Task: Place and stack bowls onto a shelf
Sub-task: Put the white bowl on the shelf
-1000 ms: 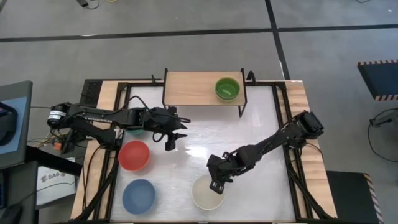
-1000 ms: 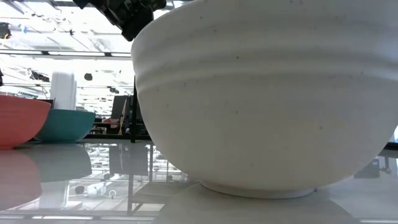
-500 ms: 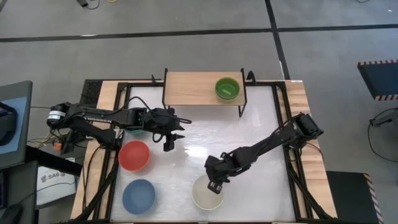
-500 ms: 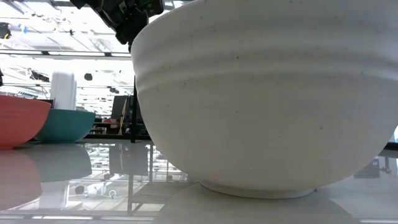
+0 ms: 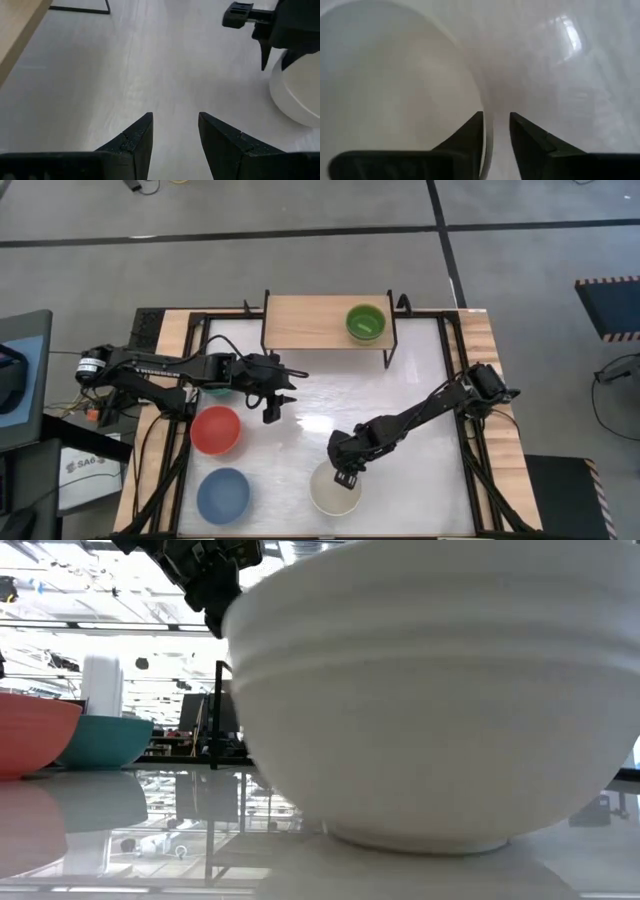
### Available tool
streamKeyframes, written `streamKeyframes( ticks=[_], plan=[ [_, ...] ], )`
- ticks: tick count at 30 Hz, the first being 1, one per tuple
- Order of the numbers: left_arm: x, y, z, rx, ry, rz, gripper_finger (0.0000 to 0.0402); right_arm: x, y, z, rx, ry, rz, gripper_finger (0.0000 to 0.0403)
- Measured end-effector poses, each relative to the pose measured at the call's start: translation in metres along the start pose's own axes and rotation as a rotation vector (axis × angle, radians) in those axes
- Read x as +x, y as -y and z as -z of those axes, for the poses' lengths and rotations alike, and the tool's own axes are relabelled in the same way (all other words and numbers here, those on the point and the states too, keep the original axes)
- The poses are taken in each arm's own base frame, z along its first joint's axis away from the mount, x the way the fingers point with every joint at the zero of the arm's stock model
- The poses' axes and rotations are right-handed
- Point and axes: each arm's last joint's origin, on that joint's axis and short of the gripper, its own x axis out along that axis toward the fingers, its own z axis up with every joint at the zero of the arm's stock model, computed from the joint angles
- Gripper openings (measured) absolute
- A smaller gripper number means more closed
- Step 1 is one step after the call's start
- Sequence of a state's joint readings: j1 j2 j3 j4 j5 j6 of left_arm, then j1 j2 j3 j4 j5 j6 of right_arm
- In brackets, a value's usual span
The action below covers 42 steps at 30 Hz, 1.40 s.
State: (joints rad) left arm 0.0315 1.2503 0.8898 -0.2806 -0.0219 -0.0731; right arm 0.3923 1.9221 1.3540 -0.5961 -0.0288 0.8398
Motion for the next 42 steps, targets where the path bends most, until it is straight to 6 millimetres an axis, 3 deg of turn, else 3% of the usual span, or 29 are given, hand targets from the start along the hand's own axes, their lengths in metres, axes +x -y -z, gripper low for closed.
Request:
streamKeyframes(
  ticks=[10, 18, 25, 30, 37, 42],
  plan=[
    [0.0, 0.0, -0.002, -0.005, 0.018, 0.0, 0.0141, -0.004, 0.013, -0.008, 0.05, -0.006, 0.05, 0.0023],
    [0.002, -0.003, -0.017, -0.121, 0.174, 0.01, 0.0141, -0.042, 0.042, -0.024, 0.135, 0.12, 0.229, 0.0029],
    [-0.001, -0.003, -0.03, -0.179, 0.315, 0.039, 0.0144, -0.098, 0.06, -0.024, 0.311, 0.339, 0.373, 0.0027],
    [0.005, -0.004, -0.034, -0.214, 0.374, -0.001, 0.0171, -0.129, 0.066, -0.022, 0.358, 0.49, 0.402, 0.003],
    [0.022, -0.004, -0.05, -0.207, 0.385, -0.04, 0.0231, -0.142, 0.075, -0.027, 0.376, 0.575, 0.439, 0.0029],
    [0.041, -0.005, -0.055, -0.23, 0.347, -0.093, 0.0234, -0.143, 0.077, -0.032, 0.358, 0.594, 0.445, 0.0029]
  ],
)
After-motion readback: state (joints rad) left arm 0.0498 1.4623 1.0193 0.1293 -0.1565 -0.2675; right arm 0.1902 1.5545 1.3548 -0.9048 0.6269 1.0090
